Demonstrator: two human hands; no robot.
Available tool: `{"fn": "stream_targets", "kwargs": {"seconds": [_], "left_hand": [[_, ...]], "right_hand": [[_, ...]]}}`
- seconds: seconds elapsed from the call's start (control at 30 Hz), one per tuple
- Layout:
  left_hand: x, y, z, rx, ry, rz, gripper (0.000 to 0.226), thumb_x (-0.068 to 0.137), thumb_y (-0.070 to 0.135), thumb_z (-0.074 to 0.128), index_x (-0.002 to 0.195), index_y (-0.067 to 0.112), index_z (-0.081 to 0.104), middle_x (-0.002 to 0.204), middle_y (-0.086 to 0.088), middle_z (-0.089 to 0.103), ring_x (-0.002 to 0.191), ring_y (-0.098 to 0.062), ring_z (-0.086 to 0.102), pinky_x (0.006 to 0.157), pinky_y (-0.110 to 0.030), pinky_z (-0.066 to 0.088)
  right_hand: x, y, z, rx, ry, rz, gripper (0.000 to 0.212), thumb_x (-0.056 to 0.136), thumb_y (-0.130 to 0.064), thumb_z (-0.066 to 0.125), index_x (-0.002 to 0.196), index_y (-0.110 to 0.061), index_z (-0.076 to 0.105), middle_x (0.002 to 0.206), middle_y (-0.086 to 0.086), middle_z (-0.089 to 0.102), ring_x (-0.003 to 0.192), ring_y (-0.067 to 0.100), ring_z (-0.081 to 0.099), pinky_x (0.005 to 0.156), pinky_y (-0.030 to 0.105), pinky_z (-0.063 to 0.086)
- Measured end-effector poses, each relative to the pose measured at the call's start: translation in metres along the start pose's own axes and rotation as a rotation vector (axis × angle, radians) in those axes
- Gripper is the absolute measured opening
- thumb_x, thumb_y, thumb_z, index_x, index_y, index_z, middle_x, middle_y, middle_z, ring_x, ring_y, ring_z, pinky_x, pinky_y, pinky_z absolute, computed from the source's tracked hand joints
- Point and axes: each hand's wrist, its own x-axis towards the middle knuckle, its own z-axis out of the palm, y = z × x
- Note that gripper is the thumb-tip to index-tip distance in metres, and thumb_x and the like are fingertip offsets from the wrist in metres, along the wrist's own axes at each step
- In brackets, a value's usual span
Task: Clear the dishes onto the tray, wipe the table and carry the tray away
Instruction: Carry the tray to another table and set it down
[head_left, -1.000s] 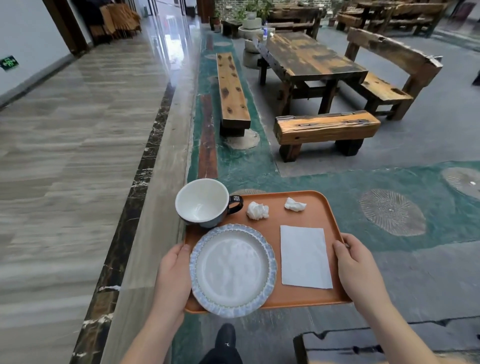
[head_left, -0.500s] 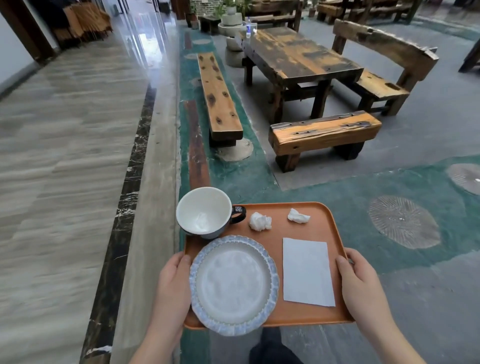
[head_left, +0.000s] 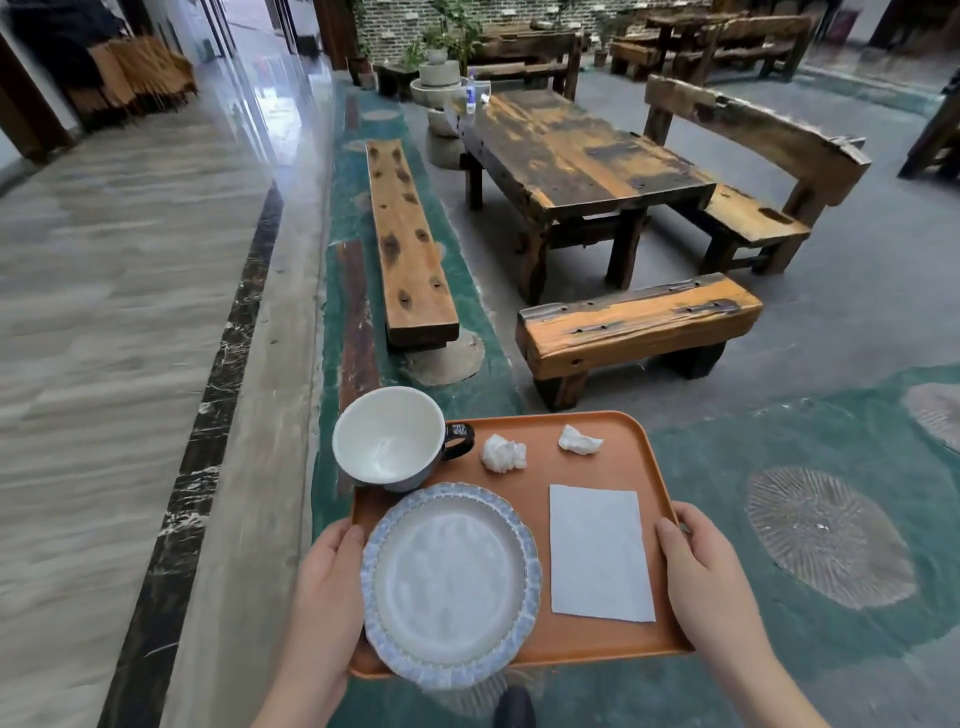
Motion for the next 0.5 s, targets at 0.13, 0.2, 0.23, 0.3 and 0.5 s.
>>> {"fn": "stream_targets", "kwargs": {"seconds": [0.13,0.2,0.23,0.3,0.5], "left_hand": [[0.061,0.034,0.035,-0.019,0.022,-0.006,0.02,0.107,0.017,0.048,0.096,0.012,0.065,0.08,0.001,0.063,0.072,-0.011,0.056,0.057,-0.026,0.037],[0.085,0.055,0.051,-0.032,0.026,-0.027,0.019,0.106,0.015,0.049,0.096,0.007,0.063,0.075,0.001,0.057,0.068,-0.011,0.052,0.056,-0.026,0.035],[0.097,0.063,0.057,-0.039,0.012,-0.021,0.015,0.106,0.016,0.05,0.098,0.01,0.061,0.076,0.002,0.057,0.069,-0.01,0.051,0.057,-0.025,0.035],[0.124,0.075,0.069,-0.052,0.021,-0.035,0.016,0.106,0.02,0.052,0.095,0.015,0.064,0.081,-0.003,0.064,0.071,-0.013,0.058,0.057,-0.026,0.04],[0.22,0.113,0.103,-0.053,0.002,-0.015,0.021,0.107,0.023,0.049,0.09,0.024,0.063,0.093,0.001,0.069,0.082,-0.015,0.064,0.066,-0.031,0.047]], "right_hand": [[0.077,-0.023,0.01,-0.031,-0.006,0.007,0.02,0.104,-0.02,0.044,0.096,-0.028,0.06,0.091,-0.01,0.067,0.084,0.006,0.061,0.064,0.026,0.04],[0.111,-0.037,0.015,-0.04,-0.03,0.006,0.019,0.104,-0.021,0.043,0.099,-0.028,0.06,0.091,-0.01,0.067,0.085,0.007,0.061,0.063,0.026,0.041],[0.128,-0.043,0.018,-0.047,-0.043,0.006,0.019,0.105,-0.022,0.042,0.1,-0.028,0.059,0.092,-0.01,0.067,0.085,0.008,0.062,0.063,0.027,0.041],[0.159,-0.053,0.026,-0.049,-0.051,0.012,0.02,0.105,-0.022,0.041,0.102,-0.028,0.06,0.094,-0.009,0.068,0.088,0.01,0.063,0.065,0.028,0.043],[0.255,-0.078,0.064,-0.04,-0.033,0.029,0.019,0.105,-0.022,0.04,0.105,-0.026,0.059,0.098,-0.009,0.065,0.088,0.006,0.059,0.066,0.026,0.042]]}}
